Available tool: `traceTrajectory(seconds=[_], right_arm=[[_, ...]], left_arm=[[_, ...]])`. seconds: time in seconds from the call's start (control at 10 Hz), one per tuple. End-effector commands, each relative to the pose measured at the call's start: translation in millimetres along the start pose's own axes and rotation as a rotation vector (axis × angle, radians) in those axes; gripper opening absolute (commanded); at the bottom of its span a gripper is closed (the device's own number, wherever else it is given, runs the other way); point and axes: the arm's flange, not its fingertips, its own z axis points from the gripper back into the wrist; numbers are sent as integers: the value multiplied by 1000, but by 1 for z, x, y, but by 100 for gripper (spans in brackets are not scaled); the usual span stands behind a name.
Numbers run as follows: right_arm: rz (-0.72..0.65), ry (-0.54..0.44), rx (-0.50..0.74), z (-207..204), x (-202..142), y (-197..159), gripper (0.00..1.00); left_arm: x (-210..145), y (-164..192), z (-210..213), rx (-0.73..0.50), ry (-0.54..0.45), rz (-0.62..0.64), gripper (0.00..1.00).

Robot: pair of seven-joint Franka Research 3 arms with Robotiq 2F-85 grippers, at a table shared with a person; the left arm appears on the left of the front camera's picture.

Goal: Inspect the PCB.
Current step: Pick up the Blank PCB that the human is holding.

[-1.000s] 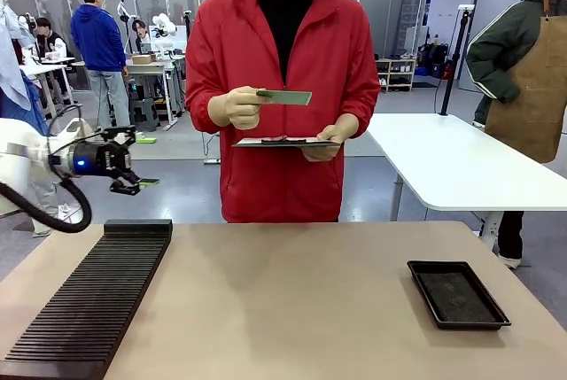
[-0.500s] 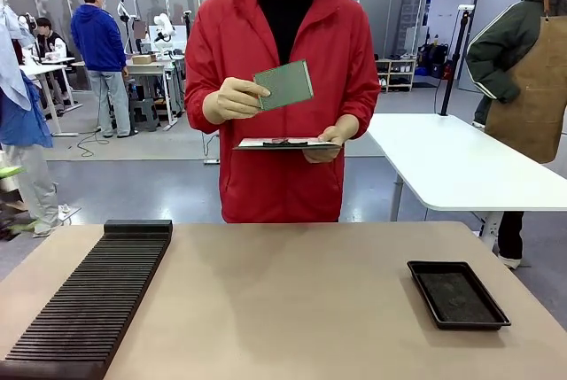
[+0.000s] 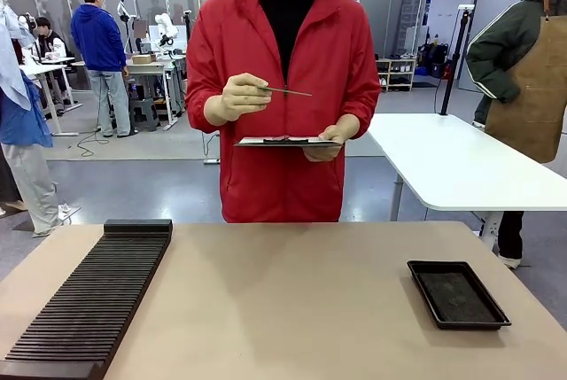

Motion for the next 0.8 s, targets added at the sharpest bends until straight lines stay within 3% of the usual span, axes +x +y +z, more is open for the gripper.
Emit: traceTrajectory(seconds=[0.0, 0.7], right_arm=[[15, -7, 11, 1, 0, 1, 100], [15, -7, 11, 1, 0, 1, 100]], left_arm=[[9, 3, -2, 1, -28, -28, 100], [0, 0, 0, 0, 0, 0, 100]])
